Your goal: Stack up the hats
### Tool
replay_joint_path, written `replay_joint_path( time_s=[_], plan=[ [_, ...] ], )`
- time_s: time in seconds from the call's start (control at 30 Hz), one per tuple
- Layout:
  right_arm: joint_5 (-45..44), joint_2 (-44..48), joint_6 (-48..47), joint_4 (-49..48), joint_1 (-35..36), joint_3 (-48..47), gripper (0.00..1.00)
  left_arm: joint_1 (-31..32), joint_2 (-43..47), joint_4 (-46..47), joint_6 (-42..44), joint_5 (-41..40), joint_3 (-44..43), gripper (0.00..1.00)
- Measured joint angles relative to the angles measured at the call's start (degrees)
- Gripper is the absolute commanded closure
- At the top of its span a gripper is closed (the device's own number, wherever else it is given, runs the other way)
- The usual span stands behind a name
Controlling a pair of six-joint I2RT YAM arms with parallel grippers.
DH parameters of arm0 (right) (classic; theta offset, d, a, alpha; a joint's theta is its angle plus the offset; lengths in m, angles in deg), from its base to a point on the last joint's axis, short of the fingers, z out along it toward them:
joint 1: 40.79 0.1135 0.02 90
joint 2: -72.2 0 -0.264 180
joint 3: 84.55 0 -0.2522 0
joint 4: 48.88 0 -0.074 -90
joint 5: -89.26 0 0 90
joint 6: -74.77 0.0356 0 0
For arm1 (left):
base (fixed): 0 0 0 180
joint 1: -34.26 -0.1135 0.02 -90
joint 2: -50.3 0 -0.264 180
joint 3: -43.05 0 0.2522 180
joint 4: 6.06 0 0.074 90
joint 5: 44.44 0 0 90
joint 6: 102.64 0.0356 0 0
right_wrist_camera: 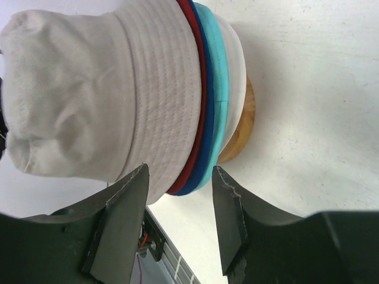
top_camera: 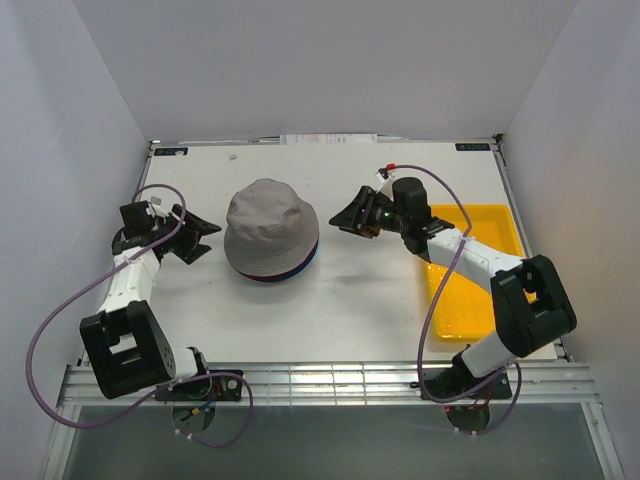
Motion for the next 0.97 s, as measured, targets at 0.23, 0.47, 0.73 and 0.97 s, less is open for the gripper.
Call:
replay_joint_path(
  time_s=[0.23, 0.47, 0.73, 0.97],
  plan=[
    [-1.55, 10.27, -6.10, 8.98, -1.95, -0.07, 0.35, 0.00, 4.63, -4.13, 2.19, -5.09, -7.61, 0.20],
    [-8.11, 18.43, -13.51, 20.94, -2.60, -3.02, 0.16, 0.98, 7.56, -6.95, 5.25, -9.29, -17.42, 0.18],
    [-17.44, 25.62, -18.38, 31.52, -3.56, -3.78, 0.09, 5.51, 8.52, -10.43, 6.51, -12.31, -22.23, 0.18],
    [-22.25, 26.80, -20.35, 35.56, -4.04, -6.25, 0.02, 6.16, 7.67, -12.33, 6.45, -12.61, -23.21, 0.19]
  ],
)
